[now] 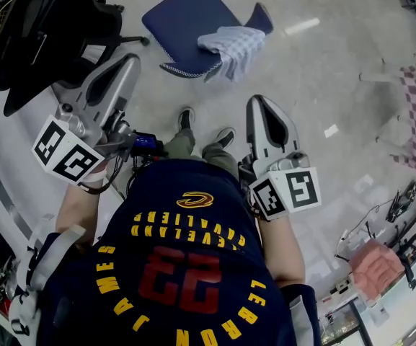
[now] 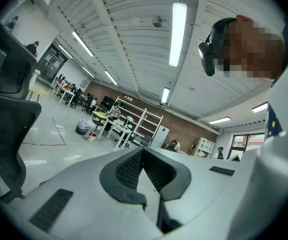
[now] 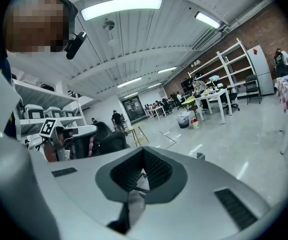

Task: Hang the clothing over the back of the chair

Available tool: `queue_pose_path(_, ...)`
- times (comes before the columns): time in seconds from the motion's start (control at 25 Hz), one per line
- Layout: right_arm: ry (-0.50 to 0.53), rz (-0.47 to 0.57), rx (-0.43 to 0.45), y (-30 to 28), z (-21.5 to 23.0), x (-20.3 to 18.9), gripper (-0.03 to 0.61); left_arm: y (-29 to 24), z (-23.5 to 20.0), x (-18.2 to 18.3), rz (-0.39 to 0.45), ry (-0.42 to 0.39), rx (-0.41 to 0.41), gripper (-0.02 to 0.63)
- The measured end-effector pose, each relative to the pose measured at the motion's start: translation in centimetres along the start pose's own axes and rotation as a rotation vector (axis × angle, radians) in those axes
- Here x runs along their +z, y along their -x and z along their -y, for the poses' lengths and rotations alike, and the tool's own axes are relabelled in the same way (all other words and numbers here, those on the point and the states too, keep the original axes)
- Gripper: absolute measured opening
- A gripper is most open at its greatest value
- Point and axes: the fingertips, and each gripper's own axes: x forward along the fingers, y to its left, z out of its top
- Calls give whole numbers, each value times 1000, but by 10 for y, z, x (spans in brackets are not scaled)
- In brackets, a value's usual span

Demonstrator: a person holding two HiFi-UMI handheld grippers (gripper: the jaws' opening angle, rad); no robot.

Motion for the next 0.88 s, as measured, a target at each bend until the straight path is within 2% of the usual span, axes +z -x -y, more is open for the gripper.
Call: queue_pose_path(0.88,4,-4,-11,4,-17,-10,8,13,-2,-6,-19,11,-17,3)
